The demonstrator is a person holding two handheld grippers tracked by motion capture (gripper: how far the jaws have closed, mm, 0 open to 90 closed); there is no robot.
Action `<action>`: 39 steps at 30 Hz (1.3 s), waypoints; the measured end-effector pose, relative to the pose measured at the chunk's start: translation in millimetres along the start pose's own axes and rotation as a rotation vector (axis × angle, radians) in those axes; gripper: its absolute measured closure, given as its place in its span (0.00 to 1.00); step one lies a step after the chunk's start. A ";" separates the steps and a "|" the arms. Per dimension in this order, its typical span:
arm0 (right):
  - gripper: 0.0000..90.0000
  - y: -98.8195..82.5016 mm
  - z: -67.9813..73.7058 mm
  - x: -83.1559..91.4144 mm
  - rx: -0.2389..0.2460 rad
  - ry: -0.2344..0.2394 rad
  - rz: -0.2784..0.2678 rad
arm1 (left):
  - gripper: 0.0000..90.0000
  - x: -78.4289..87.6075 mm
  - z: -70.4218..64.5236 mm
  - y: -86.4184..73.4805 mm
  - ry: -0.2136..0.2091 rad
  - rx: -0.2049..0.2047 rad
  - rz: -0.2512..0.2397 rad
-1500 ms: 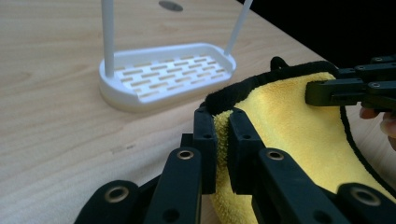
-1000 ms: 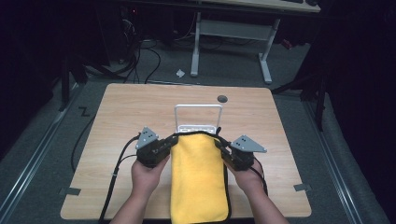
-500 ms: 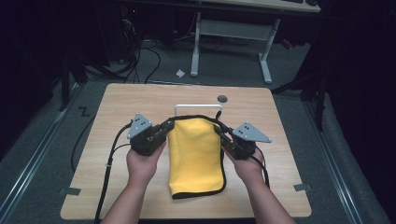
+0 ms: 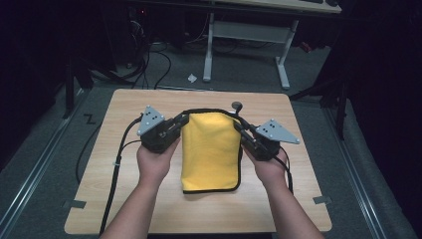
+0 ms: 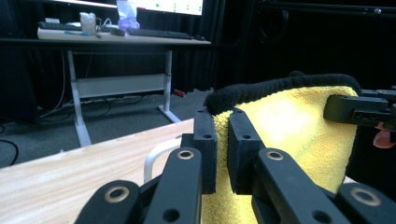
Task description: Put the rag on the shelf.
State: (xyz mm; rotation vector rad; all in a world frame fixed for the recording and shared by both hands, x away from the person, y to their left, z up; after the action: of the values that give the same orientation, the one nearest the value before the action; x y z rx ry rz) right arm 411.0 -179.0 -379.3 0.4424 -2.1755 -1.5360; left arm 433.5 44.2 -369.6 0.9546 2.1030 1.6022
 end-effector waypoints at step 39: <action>0.90 23.7 -70.0 -65.0 -0.079 -0.025 -0.022 | 0.92 -77.9 44.6 62.0 0.044 -0.101 0.032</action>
State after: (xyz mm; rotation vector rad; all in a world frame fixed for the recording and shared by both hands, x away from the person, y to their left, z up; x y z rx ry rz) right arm 502.8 -195.1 -347.7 0.4246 -2.1272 -1.6412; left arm 536.6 32.2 -335.8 0.9317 2.0236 1.7427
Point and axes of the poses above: each handheld gripper's, and its own axes: x roughly backward along the jaws, y roughly out of its top, z roughly to its left, the point moved 6 cm from there along -x, roughly forward along the jaws, and after that the axes turned 12 degrees about x, right-handed, at the moved point
